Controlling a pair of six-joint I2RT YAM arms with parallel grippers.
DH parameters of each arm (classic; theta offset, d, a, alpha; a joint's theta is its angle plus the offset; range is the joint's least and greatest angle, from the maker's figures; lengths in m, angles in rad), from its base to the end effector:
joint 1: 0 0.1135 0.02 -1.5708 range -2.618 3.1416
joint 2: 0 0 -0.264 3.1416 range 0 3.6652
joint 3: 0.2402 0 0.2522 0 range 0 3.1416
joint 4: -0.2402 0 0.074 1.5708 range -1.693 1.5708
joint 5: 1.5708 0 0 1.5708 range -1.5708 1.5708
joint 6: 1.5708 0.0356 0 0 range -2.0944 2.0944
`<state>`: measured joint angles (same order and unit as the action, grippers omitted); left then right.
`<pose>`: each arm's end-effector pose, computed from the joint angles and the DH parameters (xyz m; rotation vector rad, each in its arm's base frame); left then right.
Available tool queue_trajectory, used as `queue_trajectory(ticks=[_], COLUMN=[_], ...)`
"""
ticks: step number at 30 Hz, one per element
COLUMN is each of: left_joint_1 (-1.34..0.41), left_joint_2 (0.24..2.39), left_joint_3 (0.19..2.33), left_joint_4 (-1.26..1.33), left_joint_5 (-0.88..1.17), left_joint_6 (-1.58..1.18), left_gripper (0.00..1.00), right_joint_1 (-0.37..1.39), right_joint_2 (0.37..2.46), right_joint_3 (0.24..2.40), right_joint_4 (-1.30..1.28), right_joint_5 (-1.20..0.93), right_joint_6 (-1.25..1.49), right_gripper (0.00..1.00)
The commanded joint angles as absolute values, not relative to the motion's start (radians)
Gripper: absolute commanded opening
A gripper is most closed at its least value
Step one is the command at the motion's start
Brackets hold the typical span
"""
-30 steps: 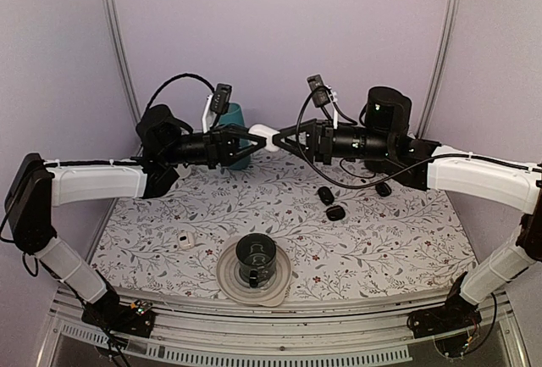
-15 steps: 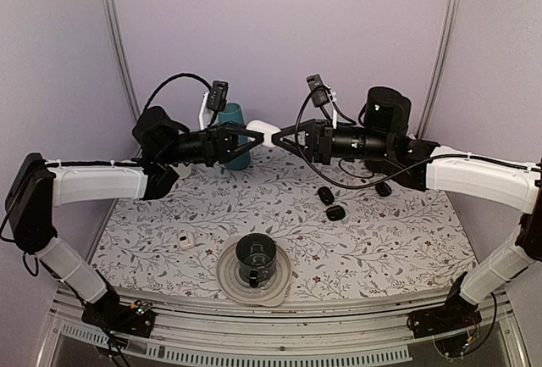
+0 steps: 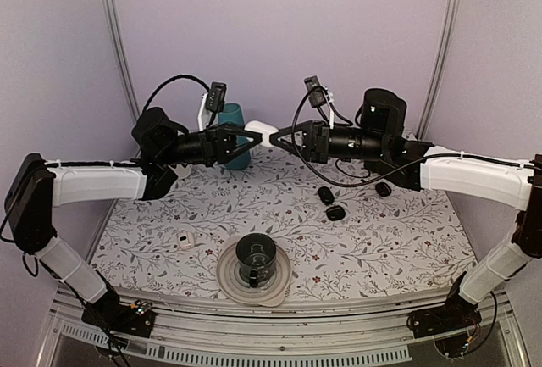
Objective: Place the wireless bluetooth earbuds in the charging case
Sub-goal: Pass from the left arm to the right, then place the charging case with the earbuds at the center of the board.
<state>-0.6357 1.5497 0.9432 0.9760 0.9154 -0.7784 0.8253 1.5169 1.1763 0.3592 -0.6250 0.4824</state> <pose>0.2561 -0.2241 0.3217 0.8283 1.3448 -1.6962 0.2286 0.2783 0.3538 -0.8315 1.5610 1.4719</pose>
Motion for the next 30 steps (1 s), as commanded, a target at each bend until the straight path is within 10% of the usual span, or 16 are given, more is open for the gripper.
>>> queue_trajectory(ticks=[1,12,30], left_joint_1=[-0.644,-0.584,-0.499], left_joint_2=[1.514,1.362,1.189], left_joint_3=[0.921,0.805,0.688], left_joint_4=[0.907,0.687,0.508], left_joint_5=[0.878,0.701,0.646], left_joint_6=[-0.707,-0.549,-0.456], left_gripper=[0.38,0.95,0.96], right_joint_1=[0.839,0.779,0.715], right_joint_2=[1.551,1.581,1.922], right_joint_3=[1.188,1.153,1.289], right_joint_4=[0.386,0.382,0.285], right_joint_5=[-0.637,-0.545,-0.441], right_joint_6=[0.521,0.559,0.641], right_gripper=[0.03,0.03,0.03])
